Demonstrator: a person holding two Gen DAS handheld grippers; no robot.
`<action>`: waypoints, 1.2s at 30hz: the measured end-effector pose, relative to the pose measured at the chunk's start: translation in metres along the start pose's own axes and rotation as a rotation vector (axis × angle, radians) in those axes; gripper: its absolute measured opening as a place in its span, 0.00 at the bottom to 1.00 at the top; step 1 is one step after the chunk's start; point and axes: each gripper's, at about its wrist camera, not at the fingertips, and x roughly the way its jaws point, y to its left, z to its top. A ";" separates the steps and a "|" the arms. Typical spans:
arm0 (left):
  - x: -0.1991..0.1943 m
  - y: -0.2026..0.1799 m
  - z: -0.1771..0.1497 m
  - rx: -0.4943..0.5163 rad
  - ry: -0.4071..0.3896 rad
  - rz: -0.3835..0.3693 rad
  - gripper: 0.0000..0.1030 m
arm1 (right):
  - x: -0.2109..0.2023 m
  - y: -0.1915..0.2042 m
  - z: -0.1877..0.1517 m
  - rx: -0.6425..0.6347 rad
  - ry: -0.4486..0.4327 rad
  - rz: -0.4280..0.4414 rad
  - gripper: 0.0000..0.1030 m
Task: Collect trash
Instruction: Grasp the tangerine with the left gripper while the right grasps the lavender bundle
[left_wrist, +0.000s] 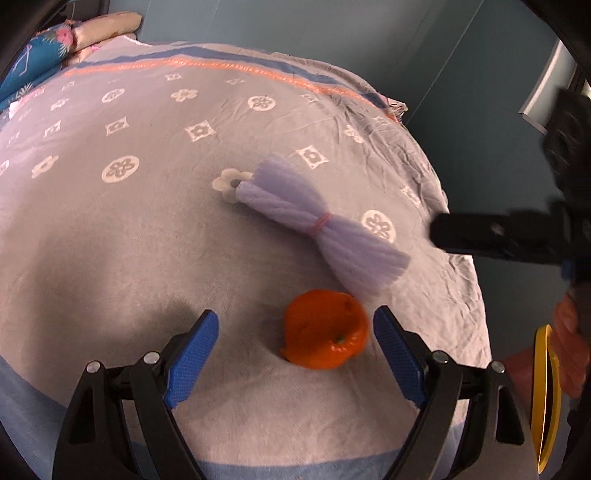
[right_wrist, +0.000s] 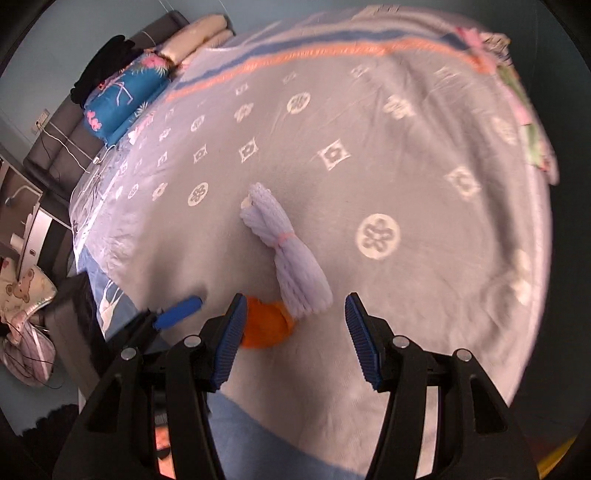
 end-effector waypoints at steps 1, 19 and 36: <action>0.003 0.001 0.000 -0.003 0.005 0.000 0.80 | 0.010 0.003 0.007 -0.012 0.017 -0.012 0.51; 0.025 -0.014 -0.001 0.017 0.033 -0.075 0.53 | 0.108 0.009 0.045 -0.061 0.184 -0.118 0.49; -0.046 -0.035 -0.003 0.111 -0.044 -0.097 0.30 | 0.033 0.002 0.048 0.056 -0.034 0.018 0.26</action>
